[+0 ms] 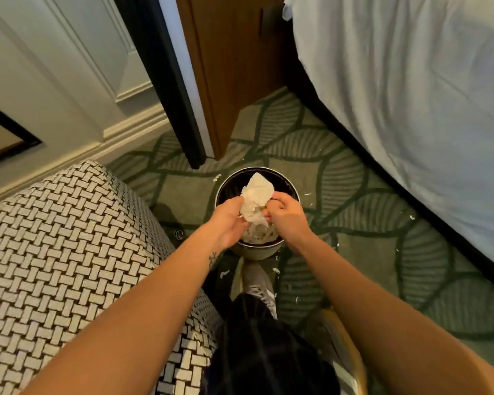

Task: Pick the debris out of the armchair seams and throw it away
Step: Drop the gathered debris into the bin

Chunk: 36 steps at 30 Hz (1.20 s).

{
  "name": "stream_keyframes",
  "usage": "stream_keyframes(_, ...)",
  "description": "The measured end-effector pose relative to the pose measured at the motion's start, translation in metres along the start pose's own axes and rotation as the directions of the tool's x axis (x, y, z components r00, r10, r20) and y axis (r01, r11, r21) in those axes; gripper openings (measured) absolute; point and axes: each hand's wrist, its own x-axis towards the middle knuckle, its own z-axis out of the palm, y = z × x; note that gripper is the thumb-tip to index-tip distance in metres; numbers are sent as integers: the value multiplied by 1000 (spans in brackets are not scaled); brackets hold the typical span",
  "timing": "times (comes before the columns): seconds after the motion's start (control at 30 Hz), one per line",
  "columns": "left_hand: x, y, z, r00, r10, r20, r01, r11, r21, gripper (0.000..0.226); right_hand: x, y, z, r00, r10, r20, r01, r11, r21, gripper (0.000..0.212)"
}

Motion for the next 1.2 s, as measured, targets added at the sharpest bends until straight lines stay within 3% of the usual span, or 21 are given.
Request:
stream_keyframes(0.2,3,-5,-6,996,-83,-20,84,995,59,30,0,8,1,997,76,-10,-75,996,49,20)
stream_keyframes(0.37,-15,-1,-23,1000,-15,-16,14,997,-71,47,-24,-20,8,998,52,32,-55,993,104,21)
stream_keyframes(0.63,-100,18,-59,989,124,80,-110,982,-156,29,-97,-91,33,987,-69,148,42,983,178,23)
stream_keyframes(0.73,-141,23,-85,976,204,72,-188,966,-176,37,-128,-114,46,972,-112,208,73,979,189,21)
stream_keyframes(0.93,-226,24,-165,943,334,12,-320,913,-251,43,-216,-160,101,889,-217,402,170,974,150,22)
stream_keyframes(1.2,-342,-6,-298,891,434,-130,-453,840,-299,47,-327,-179,217,709,-249,660,258,962,86,22)
